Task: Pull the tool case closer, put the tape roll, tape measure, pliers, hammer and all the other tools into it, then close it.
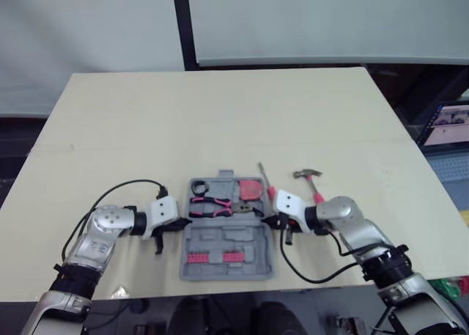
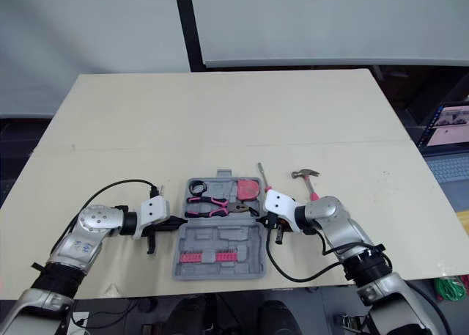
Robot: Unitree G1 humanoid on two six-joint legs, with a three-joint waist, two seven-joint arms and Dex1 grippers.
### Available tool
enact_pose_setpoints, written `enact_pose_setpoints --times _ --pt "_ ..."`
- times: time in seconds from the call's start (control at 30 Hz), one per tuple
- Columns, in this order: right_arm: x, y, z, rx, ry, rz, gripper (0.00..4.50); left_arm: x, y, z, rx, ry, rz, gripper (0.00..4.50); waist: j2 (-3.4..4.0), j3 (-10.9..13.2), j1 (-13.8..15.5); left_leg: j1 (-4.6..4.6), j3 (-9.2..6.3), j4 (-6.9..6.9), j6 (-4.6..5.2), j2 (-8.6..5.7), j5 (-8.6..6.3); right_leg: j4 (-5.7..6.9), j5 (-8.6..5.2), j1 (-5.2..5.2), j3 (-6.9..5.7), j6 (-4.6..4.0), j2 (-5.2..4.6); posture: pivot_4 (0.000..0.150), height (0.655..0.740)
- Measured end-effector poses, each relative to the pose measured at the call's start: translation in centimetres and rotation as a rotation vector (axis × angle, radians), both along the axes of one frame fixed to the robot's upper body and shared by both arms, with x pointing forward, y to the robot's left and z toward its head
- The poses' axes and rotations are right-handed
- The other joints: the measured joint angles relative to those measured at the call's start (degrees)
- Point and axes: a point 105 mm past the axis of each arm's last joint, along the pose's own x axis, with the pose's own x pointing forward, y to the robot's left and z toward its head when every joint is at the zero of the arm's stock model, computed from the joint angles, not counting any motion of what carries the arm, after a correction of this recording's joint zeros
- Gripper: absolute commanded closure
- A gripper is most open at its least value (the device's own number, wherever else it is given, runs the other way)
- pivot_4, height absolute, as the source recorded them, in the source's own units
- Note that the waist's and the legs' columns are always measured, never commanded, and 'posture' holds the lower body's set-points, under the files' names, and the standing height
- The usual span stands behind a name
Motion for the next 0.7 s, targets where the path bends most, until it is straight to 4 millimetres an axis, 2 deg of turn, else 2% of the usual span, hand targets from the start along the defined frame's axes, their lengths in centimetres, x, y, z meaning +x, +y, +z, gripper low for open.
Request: enact_pose_setpoints --times 0.7 --pt "0.35 0.11 0.11 -0.001 -0.008 -0.009 4.50 -0.04 0.20 0.00 0.002 -0.013 0.022 4.47 0.00 0.00 -0.70 0.01 0.00 -0.02 -0.01 0.00 0.00 -0.01 0.00 0.00 0.00 0.00 -0.01 0.150 0.7400"
